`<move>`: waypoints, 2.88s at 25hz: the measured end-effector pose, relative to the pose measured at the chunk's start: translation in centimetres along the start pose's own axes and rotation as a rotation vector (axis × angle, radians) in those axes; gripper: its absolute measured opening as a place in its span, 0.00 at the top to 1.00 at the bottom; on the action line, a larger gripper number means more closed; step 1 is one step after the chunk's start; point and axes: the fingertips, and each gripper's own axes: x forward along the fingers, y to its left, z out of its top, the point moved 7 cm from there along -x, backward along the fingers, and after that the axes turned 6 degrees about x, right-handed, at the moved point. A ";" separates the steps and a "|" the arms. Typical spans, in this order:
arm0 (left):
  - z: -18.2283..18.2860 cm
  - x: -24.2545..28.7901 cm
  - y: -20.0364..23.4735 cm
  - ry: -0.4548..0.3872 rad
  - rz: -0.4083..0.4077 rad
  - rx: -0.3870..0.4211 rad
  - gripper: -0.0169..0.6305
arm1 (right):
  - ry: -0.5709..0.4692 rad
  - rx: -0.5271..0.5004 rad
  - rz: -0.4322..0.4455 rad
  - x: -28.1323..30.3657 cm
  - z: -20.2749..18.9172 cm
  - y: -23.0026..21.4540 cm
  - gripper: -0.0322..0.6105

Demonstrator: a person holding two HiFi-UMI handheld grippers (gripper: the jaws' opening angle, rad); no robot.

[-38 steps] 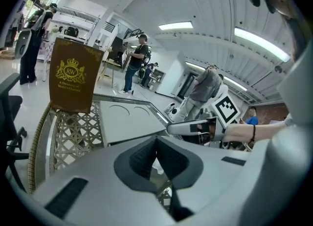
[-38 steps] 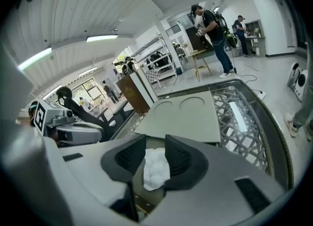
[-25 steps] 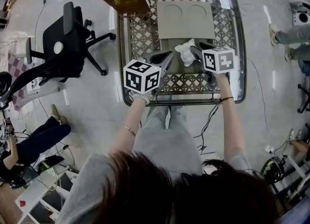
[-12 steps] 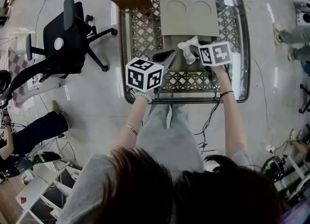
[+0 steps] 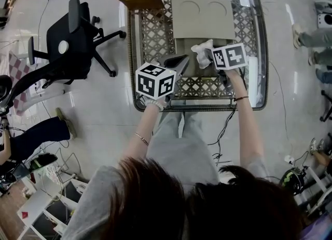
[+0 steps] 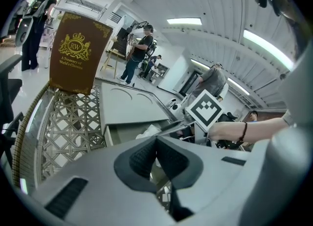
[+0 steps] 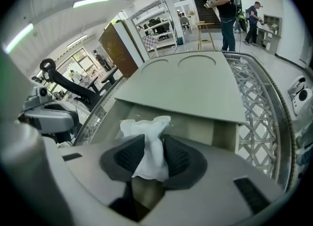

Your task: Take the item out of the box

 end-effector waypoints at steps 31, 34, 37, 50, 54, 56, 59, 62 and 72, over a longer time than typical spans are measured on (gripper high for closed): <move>2.4 -4.7 -2.4 -0.102 0.016 0.040 0.95 | -0.234 0.033 0.055 -7.2 0.1 3.7 0.84; 3.3 -5.7 -3.0 -0.125 0.018 0.067 0.95 | -0.279 0.023 0.077 -8.7 0.3 4.4 0.84; 4.3 -6.7 -3.6 -0.151 0.017 0.100 0.95 | -0.332 0.020 0.101 -10.1 0.5 5.1 0.84; 8.3 -11.4 -5.9 -0.311 0.008 0.217 0.95 | -0.550 -0.031 0.156 -16.9 1.0 8.1 0.84; 10.2 -12.6 -7.0 -0.363 0.001 0.272 0.95 | -0.614 -0.041 0.166 -18.7 1.5 8.5 0.84; 10.8 -12.9 -7.5 -0.368 0.007 0.308 0.95 | -0.640 -0.038 0.165 -19.7 1.6 8.5 0.84; 11.6 -13.3 -8.0 -0.387 0.008 0.330 0.95 | -0.688 -0.032 0.169 -21.4 2.0 8.7 0.84; 12.4 -14.0 -8.5 -0.420 0.013 0.343 0.95 | -0.737 -0.055 0.163 -23.1 2.6 9.2 0.84; 15.0 -15.9 -10.0 -0.492 0.017 0.411 0.95 | -0.899 -0.124 0.143 -28.2 4.6 10.6 0.84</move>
